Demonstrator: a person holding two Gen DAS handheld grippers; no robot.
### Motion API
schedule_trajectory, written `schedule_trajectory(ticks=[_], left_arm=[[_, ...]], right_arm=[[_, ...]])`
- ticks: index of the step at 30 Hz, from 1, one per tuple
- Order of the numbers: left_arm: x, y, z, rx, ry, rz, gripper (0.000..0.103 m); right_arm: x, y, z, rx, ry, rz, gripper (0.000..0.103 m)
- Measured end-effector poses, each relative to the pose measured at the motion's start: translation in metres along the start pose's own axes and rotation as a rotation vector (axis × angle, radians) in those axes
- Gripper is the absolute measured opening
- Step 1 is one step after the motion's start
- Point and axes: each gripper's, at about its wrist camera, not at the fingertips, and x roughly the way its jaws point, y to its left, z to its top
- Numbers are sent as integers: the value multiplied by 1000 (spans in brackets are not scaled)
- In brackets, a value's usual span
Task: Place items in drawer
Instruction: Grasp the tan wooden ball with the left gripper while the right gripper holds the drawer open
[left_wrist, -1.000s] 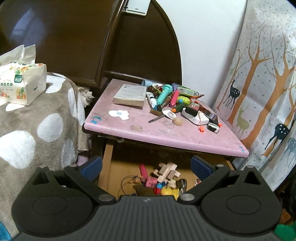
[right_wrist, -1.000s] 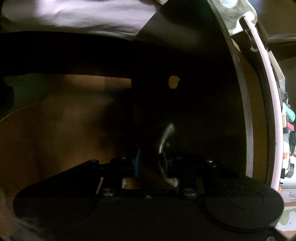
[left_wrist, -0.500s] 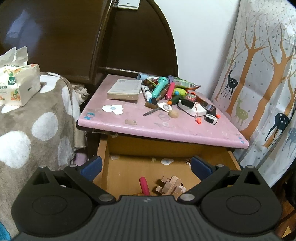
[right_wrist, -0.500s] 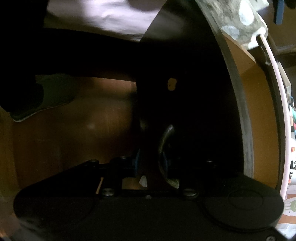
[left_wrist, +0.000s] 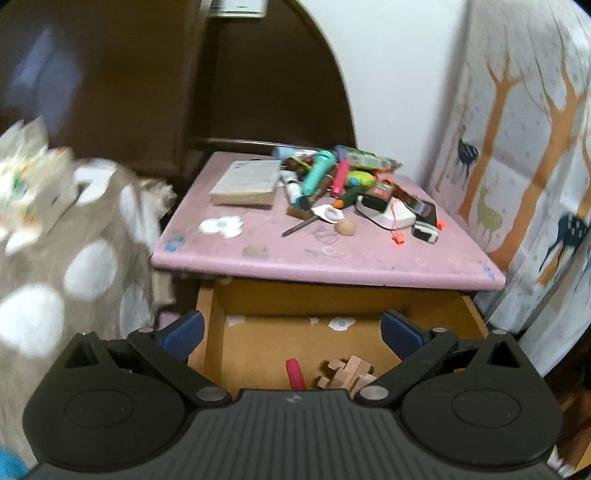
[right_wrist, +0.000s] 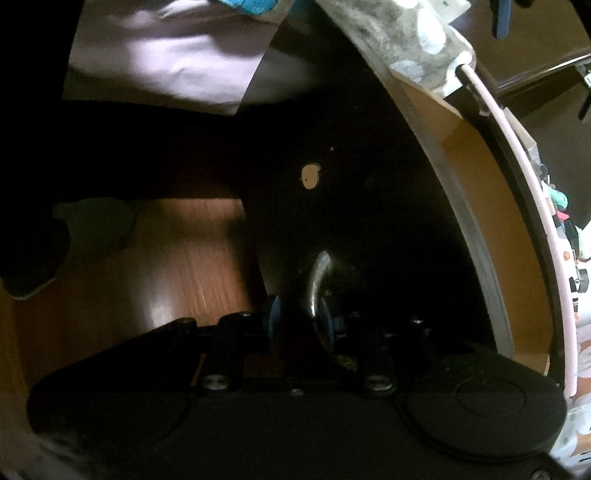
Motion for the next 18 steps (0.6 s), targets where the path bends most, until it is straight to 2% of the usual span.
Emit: schedule_trajectory(ticks=[5,9,15,17,18], left_arm=[[27,-24,30,133,-19,-16,102],[57,-37,51,174,-35,-64,100],[114,-54,72,223,10,-109,88],[133,-59,76,239,30,-115,75],[140,-61,78,243,36,-116,73]], right_arm=[[10,1,1,46,-33,18,30],[9,1,-1,74,-55,20,31],[8,7,-5,85,-80,11,41],[9,6,-4,94,-84,16,41],[9,5,-4,104,-87,22,41]])
